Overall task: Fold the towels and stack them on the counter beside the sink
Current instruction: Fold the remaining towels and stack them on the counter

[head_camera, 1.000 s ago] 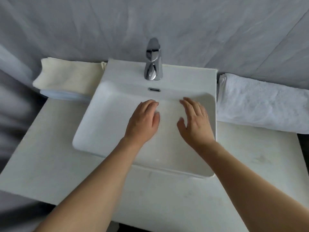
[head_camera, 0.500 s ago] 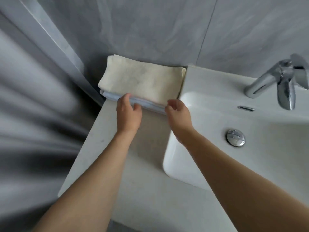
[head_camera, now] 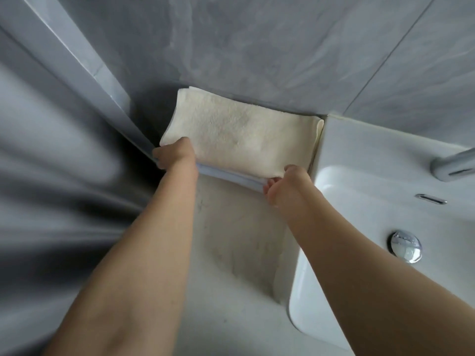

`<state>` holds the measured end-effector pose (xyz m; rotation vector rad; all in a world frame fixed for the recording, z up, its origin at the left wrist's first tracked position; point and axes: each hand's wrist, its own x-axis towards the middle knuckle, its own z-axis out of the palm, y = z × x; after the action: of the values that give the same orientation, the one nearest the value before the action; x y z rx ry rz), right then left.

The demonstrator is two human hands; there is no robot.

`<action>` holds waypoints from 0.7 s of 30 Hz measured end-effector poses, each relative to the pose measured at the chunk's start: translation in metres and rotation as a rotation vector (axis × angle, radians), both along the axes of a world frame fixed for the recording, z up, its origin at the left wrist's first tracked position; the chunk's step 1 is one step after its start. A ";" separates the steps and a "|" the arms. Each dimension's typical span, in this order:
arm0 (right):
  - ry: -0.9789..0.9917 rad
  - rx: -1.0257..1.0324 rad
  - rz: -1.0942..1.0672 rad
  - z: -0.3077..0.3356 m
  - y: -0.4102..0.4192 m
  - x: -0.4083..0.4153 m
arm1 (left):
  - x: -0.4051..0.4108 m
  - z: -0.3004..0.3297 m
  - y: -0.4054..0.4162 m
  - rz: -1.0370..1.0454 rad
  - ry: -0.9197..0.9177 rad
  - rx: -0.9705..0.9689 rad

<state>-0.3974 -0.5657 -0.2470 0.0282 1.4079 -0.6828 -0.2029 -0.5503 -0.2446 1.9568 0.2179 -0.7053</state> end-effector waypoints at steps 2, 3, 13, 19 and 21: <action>0.002 0.074 -0.140 0.005 -0.006 0.003 | 0.001 -0.006 -0.002 0.034 0.006 -0.064; 0.007 0.102 -0.211 0.007 -0.009 0.003 | 0.000 -0.008 -0.003 0.019 -0.019 -0.084; 0.173 0.110 -0.096 0.018 -0.011 0.004 | -0.027 0.027 -0.012 -0.738 -0.275 -0.167; 0.184 0.087 -0.157 0.031 -0.019 0.003 | 0.008 0.052 -0.055 -0.770 0.058 0.071; 0.155 0.057 -0.215 0.033 -0.023 0.005 | 0.006 0.056 -0.070 -0.812 -0.071 0.175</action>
<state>-0.3921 -0.5888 -0.2142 0.1768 1.5881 -0.8368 -0.1966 -0.6205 -0.1888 2.2236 -0.6151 -1.1516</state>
